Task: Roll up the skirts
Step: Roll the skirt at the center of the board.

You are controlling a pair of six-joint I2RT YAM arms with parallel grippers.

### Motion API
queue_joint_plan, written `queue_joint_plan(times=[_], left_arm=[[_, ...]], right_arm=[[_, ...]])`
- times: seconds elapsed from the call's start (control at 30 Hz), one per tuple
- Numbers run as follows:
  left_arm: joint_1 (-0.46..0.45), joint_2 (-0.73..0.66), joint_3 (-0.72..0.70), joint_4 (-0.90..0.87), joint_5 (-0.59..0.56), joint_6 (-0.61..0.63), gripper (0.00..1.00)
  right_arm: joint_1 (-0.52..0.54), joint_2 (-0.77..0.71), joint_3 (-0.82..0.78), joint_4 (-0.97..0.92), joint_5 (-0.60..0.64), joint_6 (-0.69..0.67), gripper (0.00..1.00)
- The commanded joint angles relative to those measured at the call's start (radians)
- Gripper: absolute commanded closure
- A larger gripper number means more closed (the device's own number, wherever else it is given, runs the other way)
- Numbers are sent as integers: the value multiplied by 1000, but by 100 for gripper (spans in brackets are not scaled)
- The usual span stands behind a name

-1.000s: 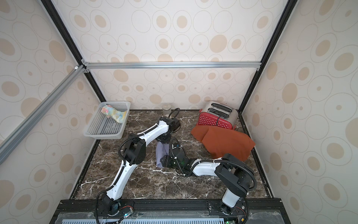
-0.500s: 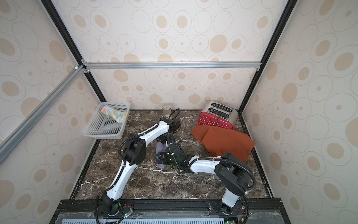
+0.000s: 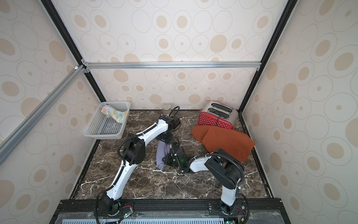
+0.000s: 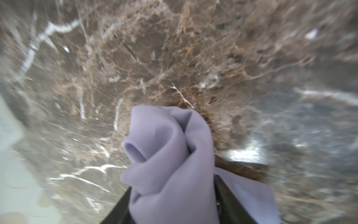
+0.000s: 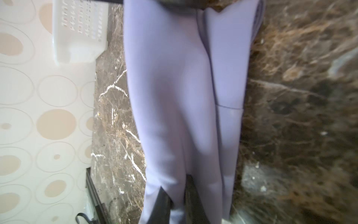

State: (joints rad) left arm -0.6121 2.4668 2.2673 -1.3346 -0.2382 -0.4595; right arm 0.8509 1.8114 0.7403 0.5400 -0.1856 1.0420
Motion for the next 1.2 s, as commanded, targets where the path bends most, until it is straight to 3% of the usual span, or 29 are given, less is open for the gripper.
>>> queue_joint_plan(times=[0.0,0.07,0.27,0.5,0.63,0.87,1.17], left_arm=[[53,-95,23,18,125,-17,19],[76,-154,5,67,170,-19,3],[138,-323,-94,215,373,-6,1],[201,-670,-673,601,522,-76,1],[215,-791,-951,810,573,-143,1],[216,-813,-1281,1168,736,-259,1],[211,-744,-1397,1347,808,-315,2]], right_arm=[[-24,88,-78,114,-51,103,97],[-34,120,-96,173,-77,127,99],[-42,163,-124,251,-98,151,100],[-72,141,-176,252,-104,144,100],[-93,166,-199,293,-135,153,100],[-105,186,-219,287,-156,155,100],[-110,183,-243,264,-135,164,100]])
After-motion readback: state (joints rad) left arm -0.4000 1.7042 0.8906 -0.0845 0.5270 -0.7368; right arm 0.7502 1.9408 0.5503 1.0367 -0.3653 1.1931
